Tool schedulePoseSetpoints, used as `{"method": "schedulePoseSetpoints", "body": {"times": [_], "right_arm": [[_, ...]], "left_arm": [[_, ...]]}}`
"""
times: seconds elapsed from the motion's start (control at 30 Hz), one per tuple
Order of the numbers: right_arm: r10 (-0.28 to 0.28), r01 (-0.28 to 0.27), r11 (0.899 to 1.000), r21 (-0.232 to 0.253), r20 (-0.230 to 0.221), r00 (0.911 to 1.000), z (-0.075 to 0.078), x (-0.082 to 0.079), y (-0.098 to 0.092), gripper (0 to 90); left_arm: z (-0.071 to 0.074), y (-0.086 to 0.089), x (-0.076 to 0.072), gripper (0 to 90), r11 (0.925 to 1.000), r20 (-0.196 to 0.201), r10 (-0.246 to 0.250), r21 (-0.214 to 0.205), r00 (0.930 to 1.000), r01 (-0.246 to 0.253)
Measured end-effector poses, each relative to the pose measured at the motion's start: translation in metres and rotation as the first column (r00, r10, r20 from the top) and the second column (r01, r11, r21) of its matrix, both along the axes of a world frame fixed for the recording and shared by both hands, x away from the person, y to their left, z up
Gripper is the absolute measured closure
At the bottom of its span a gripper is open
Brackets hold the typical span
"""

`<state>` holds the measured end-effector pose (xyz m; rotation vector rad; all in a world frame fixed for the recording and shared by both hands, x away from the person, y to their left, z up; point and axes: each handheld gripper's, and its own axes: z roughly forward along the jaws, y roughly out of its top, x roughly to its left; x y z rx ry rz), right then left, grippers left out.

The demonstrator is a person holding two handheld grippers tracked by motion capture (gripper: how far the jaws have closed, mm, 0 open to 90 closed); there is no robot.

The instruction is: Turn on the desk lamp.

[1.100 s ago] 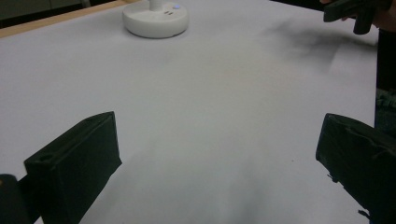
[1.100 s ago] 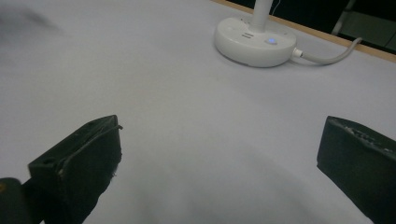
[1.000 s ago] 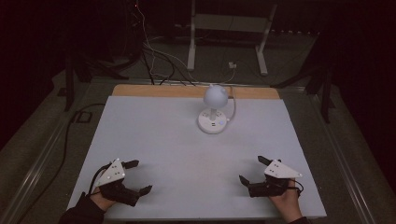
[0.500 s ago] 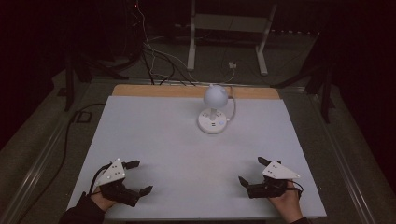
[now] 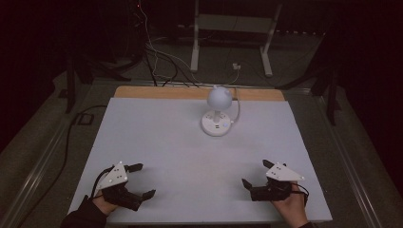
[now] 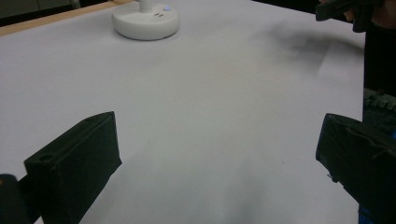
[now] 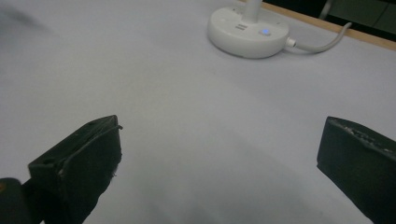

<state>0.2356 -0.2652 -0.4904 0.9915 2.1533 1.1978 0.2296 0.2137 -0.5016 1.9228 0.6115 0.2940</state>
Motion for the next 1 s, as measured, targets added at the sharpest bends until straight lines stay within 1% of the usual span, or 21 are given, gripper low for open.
{"method": "schedulePoseSetpoints", "body": {"times": [0.17, 0.27, 0.3, 0.4, 0.47, 0.5, 0.6, 0.73, 0.87, 1.0], "right_arm": [[-0.024, 0.024, 1.000, 0.015, -0.010, 0.9997, 0.013, -0.001, 0.001, 0.0], [-0.032, 0.032, 0.999, 0.033, -0.022, 0.9993, 0.020, 0.000, 0.002, 0.0], [-0.032, 0.033, 0.999, 0.029, -0.022, 0.9992, 0.022, 0.000, 0.002, 0.0], [-0.032, 0.032, 0.999, 0.013, -0.012, 0.9994, 0.030, 0.001, 0.005, 0.0], [-0.031, 0.031, 0.999, 0.018, -0.013, 0.9994, 0.035, 0.003, 0.006, 0.0], [-0.032, 0.032, 0.999, 0.015, -0.006, 0.9995, 0.038, 0.003, 0.007, 0.0], [-0.030, 0.030, 0.999, 0.026, 0.000, 0.9996, 0.045, 0.006, 0.010, 0.0], [-0.027, 0.027, 0.999, 0.024, 0.009, 0.9996, 0.053, 0.011, 0.016, 0.0], [-0.022, 0.022, 1.000, 0.023, 0.014, 0.9997, 0.059, 0.017, 0.022, 0.0], [-0.014, 0.013, 1.000, 0.017, 0.032, 0.9994, 0.065, 0.022, 0.029, 0.0]], "left_arm": [[0.000, -0.001, 0.000, 0.3, 1.0000, 0.000, -0.005, 0.000, 1.0000, 0.005], [0.000, -0.001, 0.000, 0.3, 1.0000, 0.002, -0.005, 0.003, 1.0000, 0.005], [0.000, -0.001, 0.000, 0.3, 1.0000, 0.001, -0.005, 0.000, 1.0000, 0.005], [0.001, -0.001, -0.001, 0.3, 1.0000, 0.000, -0.006, -0.004, 1.0000, 0.006], [0.001, -0.001, -0.001, 0.3, 1.0000, 0.001, -0.008, 0.002, 1.0000, 0.008], [0.001, -0.001, 0.000, 0.3, 1.0000, 0.000, -0.009, 0.000, 1.0000, 0.009], [0.001, -0.001, -0.001, 0.3, 1.0000, 0.000, -0.009, -0.002, 1.0000, 0.009], [0.001, -0.001, 0.000, 0.3, 0.9999, 0.000, -0.009, -0.007, 1.0000, 0.009], [0.001, -0.001, 0.000, 0.3, 1.0000, 0.000, -0.008, -0.003, 1.0000, 0.008], [0.001, -0.001, 0.000, 0.3, 0.9999, -0.001, -0.008, -0.006, 1.0000, 0.008]]}}
